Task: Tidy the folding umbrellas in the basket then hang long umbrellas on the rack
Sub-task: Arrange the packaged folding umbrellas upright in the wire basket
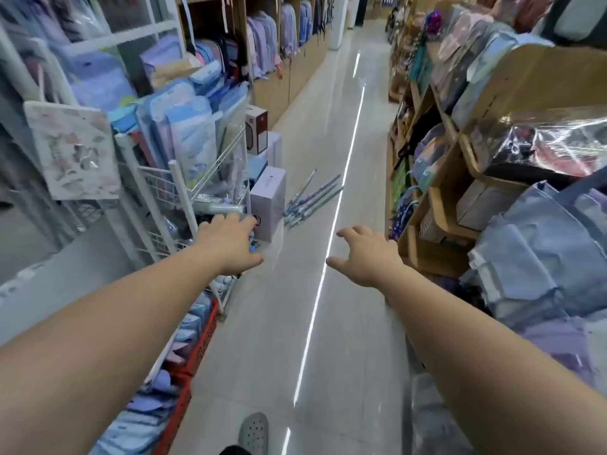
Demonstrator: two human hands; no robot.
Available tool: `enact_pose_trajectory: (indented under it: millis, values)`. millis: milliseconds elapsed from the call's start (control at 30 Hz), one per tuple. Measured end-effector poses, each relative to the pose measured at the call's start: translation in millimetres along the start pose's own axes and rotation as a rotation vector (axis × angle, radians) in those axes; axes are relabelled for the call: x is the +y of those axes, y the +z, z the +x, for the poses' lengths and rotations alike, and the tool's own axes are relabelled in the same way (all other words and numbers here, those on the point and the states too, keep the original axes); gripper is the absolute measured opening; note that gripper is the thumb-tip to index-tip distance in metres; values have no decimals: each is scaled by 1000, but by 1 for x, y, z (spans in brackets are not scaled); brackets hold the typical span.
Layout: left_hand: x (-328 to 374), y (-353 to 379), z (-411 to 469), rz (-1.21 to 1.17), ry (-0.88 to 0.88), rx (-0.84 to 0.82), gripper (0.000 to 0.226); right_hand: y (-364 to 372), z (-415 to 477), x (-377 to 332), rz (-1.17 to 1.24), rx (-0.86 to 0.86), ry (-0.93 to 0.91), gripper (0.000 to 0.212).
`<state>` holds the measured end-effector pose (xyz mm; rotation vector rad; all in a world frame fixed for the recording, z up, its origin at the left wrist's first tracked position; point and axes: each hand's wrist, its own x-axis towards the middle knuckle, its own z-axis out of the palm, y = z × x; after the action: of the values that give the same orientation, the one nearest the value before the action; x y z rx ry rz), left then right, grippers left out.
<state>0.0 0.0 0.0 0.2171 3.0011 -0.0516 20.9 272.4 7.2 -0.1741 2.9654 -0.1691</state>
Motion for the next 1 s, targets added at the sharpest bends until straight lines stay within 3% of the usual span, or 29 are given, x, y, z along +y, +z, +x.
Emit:
enact_pose_trajectory:
  millis: [200, 400, 700, 1000]
  values:
    - [-17, 0, 113, -58, -5, -127, 78, -9, 114, 9, 22, -75, 54, 73]
    - [-15, 15, 242, -144, -35, -142, 71, -2, 247, 43, 56, -137, 10, 74]
    - [-7, 25, 405, -221, -246, -199, 79, -17, 460, 96, -32, -286, -163, 71]
    - [-52, 55, 459, -363, -566, -222, 70, -2, 610, 25, -168, -376, -494, 73]
